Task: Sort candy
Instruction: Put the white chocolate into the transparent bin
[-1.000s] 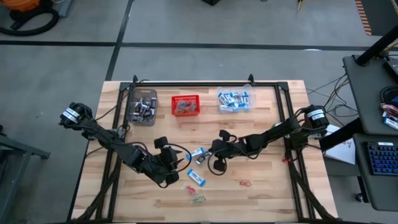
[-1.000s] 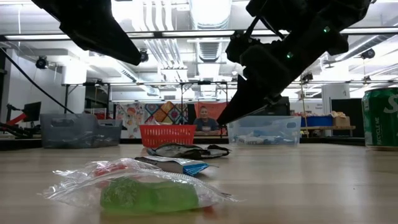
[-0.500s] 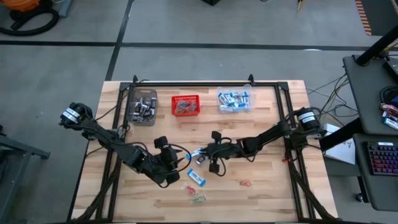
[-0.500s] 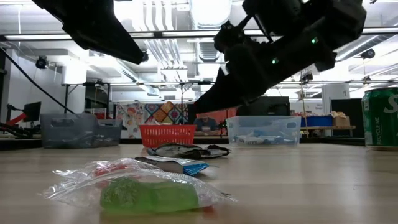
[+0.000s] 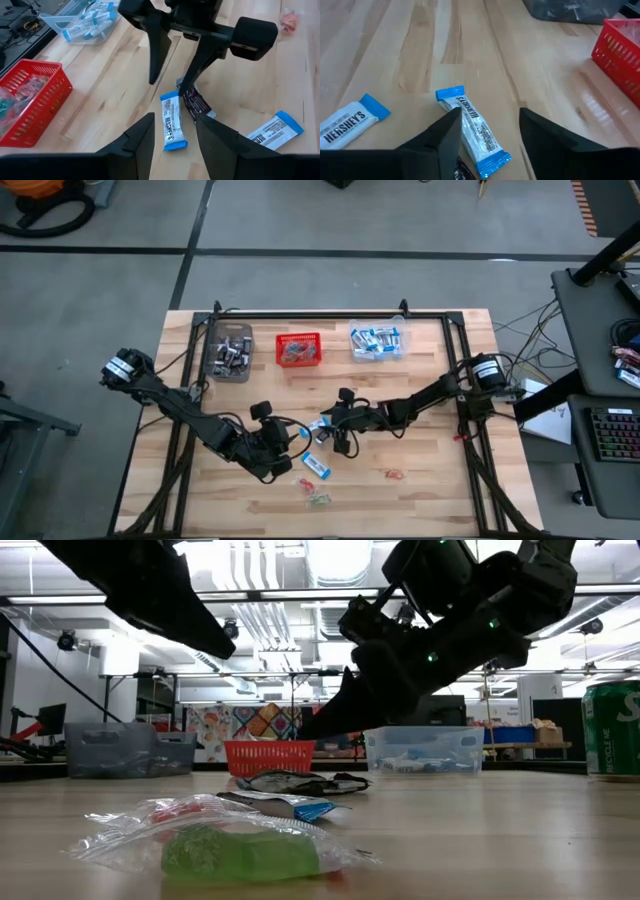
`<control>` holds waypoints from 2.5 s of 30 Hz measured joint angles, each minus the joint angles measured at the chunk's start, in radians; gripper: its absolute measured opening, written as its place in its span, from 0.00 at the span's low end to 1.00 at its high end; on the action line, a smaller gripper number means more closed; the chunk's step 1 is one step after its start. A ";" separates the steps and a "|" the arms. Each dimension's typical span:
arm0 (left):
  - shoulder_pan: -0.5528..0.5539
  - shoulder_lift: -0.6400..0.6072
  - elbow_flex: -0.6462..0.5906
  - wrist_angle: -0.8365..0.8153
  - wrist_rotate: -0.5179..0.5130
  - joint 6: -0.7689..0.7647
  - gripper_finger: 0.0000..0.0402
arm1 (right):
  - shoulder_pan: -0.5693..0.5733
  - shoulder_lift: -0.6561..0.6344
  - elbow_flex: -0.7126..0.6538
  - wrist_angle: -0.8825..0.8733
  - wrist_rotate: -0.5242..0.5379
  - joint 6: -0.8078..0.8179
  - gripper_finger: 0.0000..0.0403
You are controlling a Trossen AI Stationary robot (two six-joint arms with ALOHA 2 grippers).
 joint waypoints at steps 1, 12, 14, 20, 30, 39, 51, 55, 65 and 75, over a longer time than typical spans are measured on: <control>0.001 0.006 0.000 0.005 0.000 0.000 0.32 | 0.000 0.001 0.000 0.000 0.000 -0.010 0.47; 0.001 0.032 0.000 0.032 -0.001 0.001 0.32 | -0.002 0.119 0.012 0.115 -0.001 -0.021 0.52; 0.001 0.032 0.000 0.035 -0.002 0.002 0.32 | -0.002 0.144 0.029 0.117 0.000 -0.021 0.52; 0.001 0.032 0.000 0.052 -0.020 0.003 0.32 | -0.002 0.216 0.091 0.108 0.001 -0.021 0.50; 0.001 0.032 0.000 0.059 -0.028 0.007 0.32 | -0.001 0.247 0.161 0.043 -0.011 -0.027 0.32; 0.001 0.032 0.000 0.066 -0.044 0.007 0.32 | -0.002 0.193 0.166 -0.002 -0.009 -0.031 0.05; 0.001 0.030 0.001 0.066 -0.034 0.024 0.32 | -0.015 -0.071 0.166 -0.441 0.345 0.052 0.03; 0.002 0.030 0.018 0.067 -0.025 0.056 0.32 | -0.094 -0.235 0.167 -0.731 0.507 0.107 0.03; 0.015 0.030 0.053 0.089 -0.026 0.151 0.32 | -0.488 -0.371 0.147 -1.091 0.402 0.380 0.03; 0.024 0.030 0.053 0.093 -0.026 0.155 0.32 | -0.598 -0.374 0.137 -1.077 0.258 0.346 0.22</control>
